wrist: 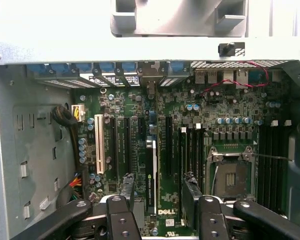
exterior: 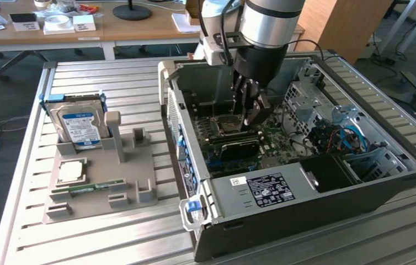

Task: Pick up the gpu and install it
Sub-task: 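Press down on the gpu until it lock into place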

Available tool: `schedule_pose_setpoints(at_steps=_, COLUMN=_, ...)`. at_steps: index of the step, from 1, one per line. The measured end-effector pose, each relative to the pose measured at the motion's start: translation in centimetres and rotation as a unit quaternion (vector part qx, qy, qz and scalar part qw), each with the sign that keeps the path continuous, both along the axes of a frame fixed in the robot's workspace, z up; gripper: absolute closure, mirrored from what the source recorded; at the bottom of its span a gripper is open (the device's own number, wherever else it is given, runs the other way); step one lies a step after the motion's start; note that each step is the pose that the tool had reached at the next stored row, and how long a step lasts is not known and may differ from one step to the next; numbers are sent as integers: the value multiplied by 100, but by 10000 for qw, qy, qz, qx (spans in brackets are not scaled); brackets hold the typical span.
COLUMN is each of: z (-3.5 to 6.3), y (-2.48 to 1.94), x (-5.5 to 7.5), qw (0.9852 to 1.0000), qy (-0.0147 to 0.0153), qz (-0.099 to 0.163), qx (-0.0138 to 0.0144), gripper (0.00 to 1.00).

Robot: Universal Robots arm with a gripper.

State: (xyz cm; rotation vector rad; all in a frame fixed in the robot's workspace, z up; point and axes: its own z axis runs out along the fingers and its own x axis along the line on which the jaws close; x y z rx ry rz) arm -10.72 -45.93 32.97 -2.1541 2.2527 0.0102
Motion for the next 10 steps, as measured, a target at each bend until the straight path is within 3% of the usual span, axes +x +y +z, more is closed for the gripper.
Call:
schedule_pose_setpoints(at_steps=8, z=0, y=0, x=0, qw=10000, qy=0, qz=0, qx=0, gripper=49)
schedule_pose_setpoints(at_steps=10, z=0, y=0, x=0, qw=10000, qy=0, qz=0, qx=0, gripper=56)
